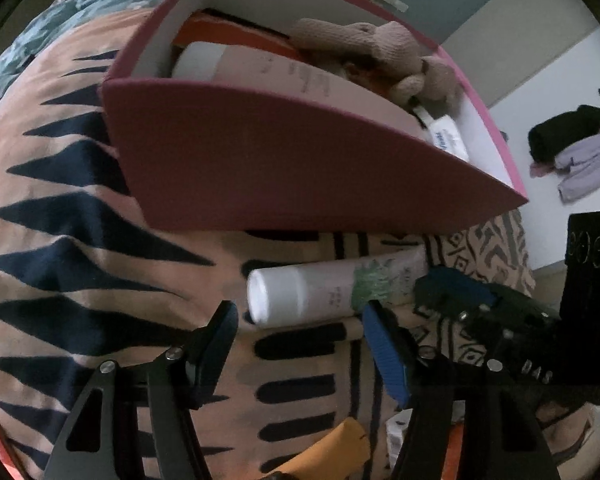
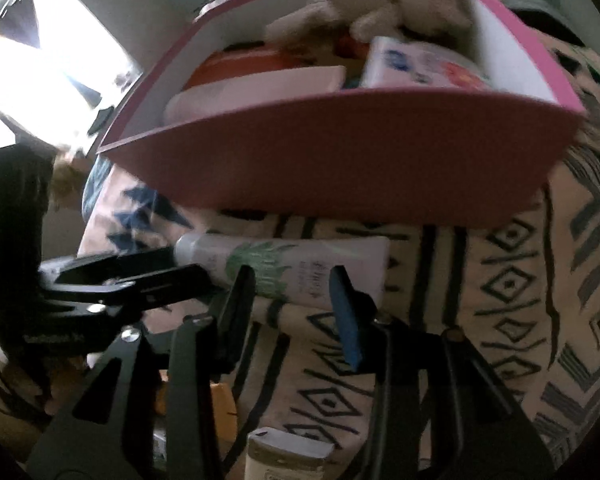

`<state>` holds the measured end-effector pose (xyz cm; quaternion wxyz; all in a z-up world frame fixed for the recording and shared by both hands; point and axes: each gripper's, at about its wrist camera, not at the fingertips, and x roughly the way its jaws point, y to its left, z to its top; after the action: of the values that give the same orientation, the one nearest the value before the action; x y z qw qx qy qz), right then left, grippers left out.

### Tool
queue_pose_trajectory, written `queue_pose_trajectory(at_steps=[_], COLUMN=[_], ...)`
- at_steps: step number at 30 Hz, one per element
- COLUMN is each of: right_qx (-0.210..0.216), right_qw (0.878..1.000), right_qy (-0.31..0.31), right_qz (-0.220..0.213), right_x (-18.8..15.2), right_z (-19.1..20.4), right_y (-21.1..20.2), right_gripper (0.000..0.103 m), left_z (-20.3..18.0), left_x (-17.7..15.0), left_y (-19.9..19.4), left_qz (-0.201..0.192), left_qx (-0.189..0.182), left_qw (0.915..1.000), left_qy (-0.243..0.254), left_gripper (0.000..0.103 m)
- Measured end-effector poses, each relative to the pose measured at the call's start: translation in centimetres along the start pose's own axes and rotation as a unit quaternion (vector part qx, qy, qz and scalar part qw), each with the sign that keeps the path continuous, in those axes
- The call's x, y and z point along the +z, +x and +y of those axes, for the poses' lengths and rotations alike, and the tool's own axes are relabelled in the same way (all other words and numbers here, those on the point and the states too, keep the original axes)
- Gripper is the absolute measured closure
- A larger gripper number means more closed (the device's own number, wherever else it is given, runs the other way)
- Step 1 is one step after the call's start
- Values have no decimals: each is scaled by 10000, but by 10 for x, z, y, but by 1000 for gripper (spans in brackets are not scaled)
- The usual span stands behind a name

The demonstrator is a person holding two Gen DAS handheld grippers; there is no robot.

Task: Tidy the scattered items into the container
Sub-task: 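Close the left gripper around the middle of the aloe tube, then lift the aloe tube with the left gripper and carry it over the pink box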

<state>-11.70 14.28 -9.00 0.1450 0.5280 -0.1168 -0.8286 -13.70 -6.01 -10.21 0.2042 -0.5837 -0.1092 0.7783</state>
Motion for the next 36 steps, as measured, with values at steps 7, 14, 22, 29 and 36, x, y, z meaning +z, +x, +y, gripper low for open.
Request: queue_pose_trajectory(at_steps=[7,14,22,29,36], right_qx=[-101,96,-50,20,-11], right_qw=[9992,9996,9999,9994,9984], right_qy=[379,180,-142,-250,-416], right_qz=[114,172,-72,-218,-386], right_x=[3,2,5,4,0], right_z=[-23,-14,-1,9,22], right_y=[14,20,-4,-25,-44], right_gripper=[55,54,54,54,54], left_z=[-6,-5,-12,-14,-19], left_x=[4,4,-2,-9,-13], left_y=[15,19,5,-23,-43], left_qz=[108,192,136,-41,-329], left_qx=[-42,-15,-43,-172,-11], left_qw=[9999,9998,9999,9998,9993], left_qy=[4,-19,4,-8,-188], left_gripper=[37,37,37,37,37])
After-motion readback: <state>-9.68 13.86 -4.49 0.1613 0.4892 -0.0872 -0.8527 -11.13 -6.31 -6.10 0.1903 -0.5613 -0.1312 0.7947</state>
